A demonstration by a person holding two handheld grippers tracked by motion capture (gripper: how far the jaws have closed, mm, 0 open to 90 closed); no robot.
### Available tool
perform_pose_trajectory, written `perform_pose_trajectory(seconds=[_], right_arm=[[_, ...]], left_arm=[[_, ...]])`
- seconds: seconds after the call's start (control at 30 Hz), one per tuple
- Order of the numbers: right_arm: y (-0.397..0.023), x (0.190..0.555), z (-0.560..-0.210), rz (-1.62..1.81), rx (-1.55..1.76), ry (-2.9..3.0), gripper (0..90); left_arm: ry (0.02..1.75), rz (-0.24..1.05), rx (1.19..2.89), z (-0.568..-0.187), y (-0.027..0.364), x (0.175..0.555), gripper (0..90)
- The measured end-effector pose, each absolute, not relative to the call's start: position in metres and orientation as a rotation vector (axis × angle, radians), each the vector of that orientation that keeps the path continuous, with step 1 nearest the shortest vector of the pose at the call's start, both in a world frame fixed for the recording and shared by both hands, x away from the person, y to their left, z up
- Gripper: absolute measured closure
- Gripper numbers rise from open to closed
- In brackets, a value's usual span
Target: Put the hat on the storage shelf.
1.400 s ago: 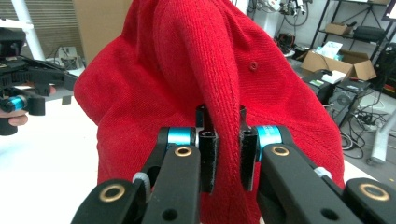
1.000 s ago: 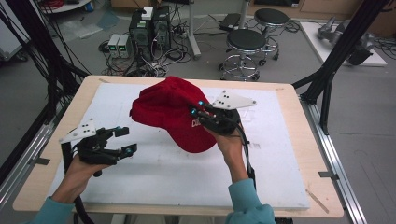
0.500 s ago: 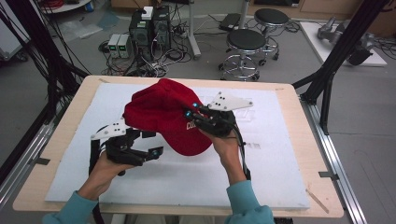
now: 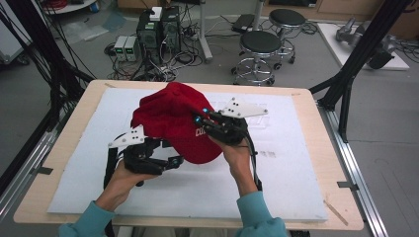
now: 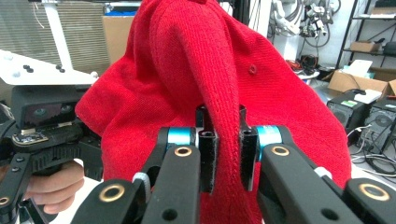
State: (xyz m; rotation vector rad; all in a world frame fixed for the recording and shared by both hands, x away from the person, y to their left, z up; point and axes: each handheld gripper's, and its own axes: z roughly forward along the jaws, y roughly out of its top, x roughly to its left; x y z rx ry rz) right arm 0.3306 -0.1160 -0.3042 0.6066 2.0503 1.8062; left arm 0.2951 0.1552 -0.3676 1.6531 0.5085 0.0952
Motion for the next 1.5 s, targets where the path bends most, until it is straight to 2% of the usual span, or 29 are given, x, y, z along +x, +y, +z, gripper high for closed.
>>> perform_pose_trajectory(seconds=[0.17, 0.27, 0.33, 0.37, 0.4, 0.43, 0.47, 0.5, 0.57, 0.87, 1.17, 1.2, 1.23, 1.27, 1.3, 1.4, 1.5], right_arm=[[-0.115, 0.329, -0.304, 1.835, 0.616, 2.032, 83.8], [-0.115, 0.329, -0.304, 1.849, 0.62, 2.027, 83.8], [-0.115, 0.329, -0.304, 1.855, 0.623, 2.027, 83.7], [-0.115, 0.328, -0.304, 1.862, 0.62, 2.022, 83.7], [-0.115, 0.328, -0.304, 1.862, 0.62, 2.022, 83.7], [-0.115, 0.328, -0.303, 1.863, 0.621, 2.024, 83.7], [-0.115, 0.328, -0.303, 1.863, 0.621, 2.024, 83.7], [-0.114, 0.328, -0.303, 1.862, 0.616, 2.024, 83.7], [-0.114, 0.328, -0.304, 1.864, 0.604, 2.027, 83.4], [-0.111, 0.328, -0.306, 1.884, 0.578, 2.047, 81.6], [-0.11, 0.33, -0.307, 1.889, 0.568, 2.048, 79.2], [-0.11, 0.33, -0.307, 1.89, 0.567, 2.051, 75.3], [-0.109, 0.33, -0.307, 1.857, 0.602, 2.031, 44.2], [-0.109, 0.33, -0.307, 1.857, 0.602, 2.031, 44.2], [-0.109, 0.331, -0.307, 1.855, 0.62, 2.024, 32.6], [-0.112, 0.332, -0.308, 1.828, 0.694, 2.03, 10.6], [-0.113, 0.332, -0.308, 1.767, 0.663, 2.075, 10.3]], left_arm=[[0.502, 0.091, 1.653, -0.368, 0.149, 0.296, 33.7], [0.478, 0.086, 1.652, -0.368, 0.146, 0.295, 39.5], [0.462, 0.085, 1.653, -0.369, 0.145, 0.295, 45.0], [0.459, 0.086, 1.652, -0.369, 0.145, 0.295, 51.6], [0.456, 0.086, 1.65, -0.369, 0.145, 0.295, 51.6], [0.448, 0.084, 1.648, -0.369, 0.144, 0.295, 58.1], [0.445, 0.084, 1.642, -0.369, 0.144, 0.295, 58.1], [0.443, 0.095, 1.637, -0.368, 0.144, 0.294, 61.8], [0.429, 0.095, 1.635, -0.368, 0.145, 0.293, 74.5], [0.461, 0.081, 1.64, -0.367, 0.15, 0.295, 84.3], [0.461, 0.102, 1.643, -0.366, 0.151, 0.294, 84.5], [0.462, 0.101, 1.643, -0.366, 0.152, 0.294, 84.5], [0.459, 0.101, 1.645, -0.366, 0.152, 0.294, 84.9], [0.451, 0.099, 1.647, -0.366, 0.152, 0.294, 84.9], [0.448, 0.101, 1.659, -0.366, 0.152, 0.294, 84.9], [0.447, 0.121, 1.675, -0.366, 0.153, 0.293, 84.9], [0.454, 0.127, 1.668, -0.365, 0.155, 0.293, 84.8]])
